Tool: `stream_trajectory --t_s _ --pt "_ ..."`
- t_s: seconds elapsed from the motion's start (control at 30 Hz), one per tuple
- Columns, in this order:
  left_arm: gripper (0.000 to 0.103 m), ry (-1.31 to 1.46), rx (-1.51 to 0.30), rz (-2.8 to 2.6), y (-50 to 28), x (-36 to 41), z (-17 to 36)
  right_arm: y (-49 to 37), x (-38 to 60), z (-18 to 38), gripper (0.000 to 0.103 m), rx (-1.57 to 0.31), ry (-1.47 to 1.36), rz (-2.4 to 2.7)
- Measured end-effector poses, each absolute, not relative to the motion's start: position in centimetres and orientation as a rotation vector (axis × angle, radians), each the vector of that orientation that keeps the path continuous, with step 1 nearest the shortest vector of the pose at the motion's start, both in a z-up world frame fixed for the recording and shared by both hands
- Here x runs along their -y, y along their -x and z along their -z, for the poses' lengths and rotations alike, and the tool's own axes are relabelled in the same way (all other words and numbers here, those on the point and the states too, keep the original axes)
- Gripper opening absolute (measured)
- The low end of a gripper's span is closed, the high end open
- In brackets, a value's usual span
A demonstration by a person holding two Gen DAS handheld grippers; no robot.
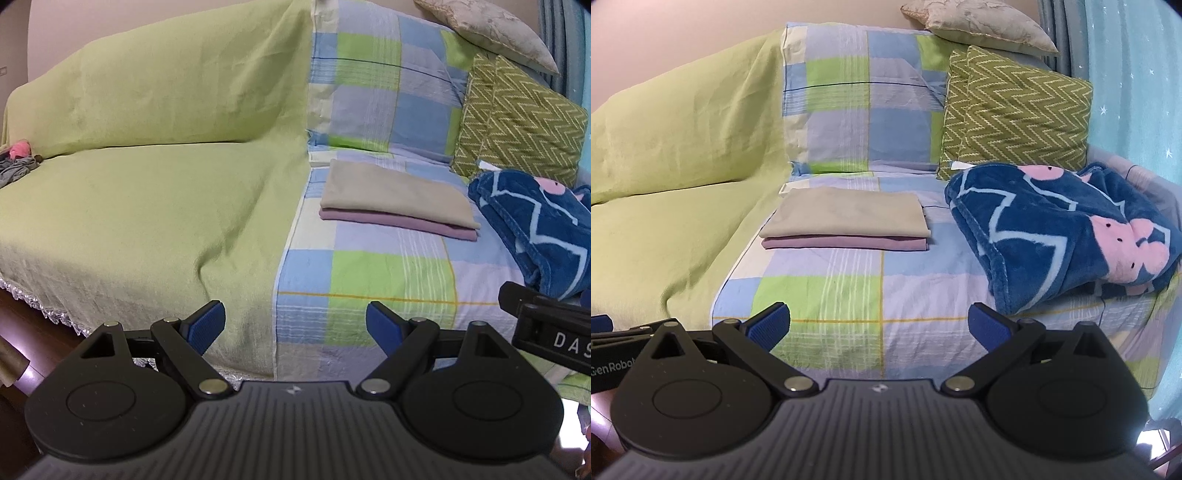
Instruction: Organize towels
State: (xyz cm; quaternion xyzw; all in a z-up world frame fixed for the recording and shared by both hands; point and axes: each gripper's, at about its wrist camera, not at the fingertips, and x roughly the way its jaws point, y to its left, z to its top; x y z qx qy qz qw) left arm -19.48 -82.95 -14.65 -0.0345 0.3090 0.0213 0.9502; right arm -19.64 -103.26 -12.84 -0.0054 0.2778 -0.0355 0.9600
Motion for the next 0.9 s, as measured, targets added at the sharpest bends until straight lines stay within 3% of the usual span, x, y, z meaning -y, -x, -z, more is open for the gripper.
stream_trajectory --t_s 0.9 --pt "0.085 0.036 -0.595 0.013 18.6 86.0 14.5 20.0 104.8 12.4 0.101 -0.528 0.013 0.098"
